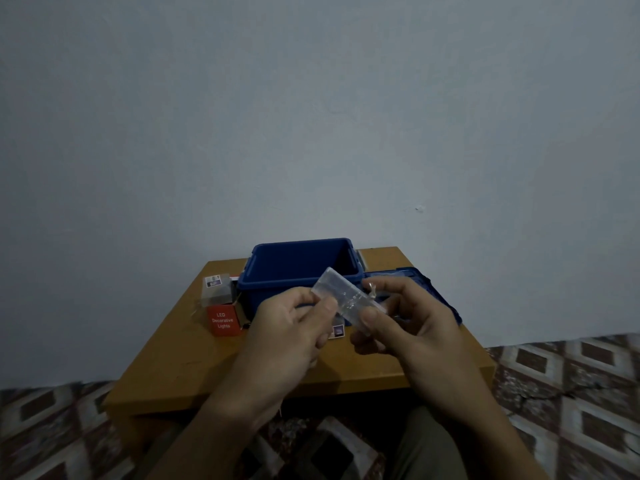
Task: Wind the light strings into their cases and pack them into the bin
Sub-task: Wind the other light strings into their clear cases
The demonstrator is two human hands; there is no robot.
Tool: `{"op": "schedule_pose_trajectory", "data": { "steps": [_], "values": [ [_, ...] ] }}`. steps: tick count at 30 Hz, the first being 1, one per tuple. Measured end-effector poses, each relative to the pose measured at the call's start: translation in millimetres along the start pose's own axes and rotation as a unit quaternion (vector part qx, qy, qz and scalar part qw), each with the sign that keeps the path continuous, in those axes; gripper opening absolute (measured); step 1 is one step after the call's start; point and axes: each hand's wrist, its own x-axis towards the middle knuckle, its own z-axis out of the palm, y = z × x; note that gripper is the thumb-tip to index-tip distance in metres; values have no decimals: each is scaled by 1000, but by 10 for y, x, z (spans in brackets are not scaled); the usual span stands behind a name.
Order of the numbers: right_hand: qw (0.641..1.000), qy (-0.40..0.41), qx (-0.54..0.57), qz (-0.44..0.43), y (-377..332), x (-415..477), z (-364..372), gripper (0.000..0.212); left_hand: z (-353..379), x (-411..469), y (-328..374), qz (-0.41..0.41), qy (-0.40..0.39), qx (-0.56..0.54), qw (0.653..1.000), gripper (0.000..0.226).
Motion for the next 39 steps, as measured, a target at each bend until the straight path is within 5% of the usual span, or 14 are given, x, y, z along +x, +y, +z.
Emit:
{"op": "schedule_pose_trajectory", "data": {
  "steps": [9, 39],
  "values": [
    [991, -89, 74, 73, -66, 5, -75, 32, -87, 3, -24, 7, -61, 9, 998, 21],
    [995, -23, 89, 46, -36, 20, -39, 27, -155, 45, -23, 26, -97, 24, 995, 21]
  ]
}}
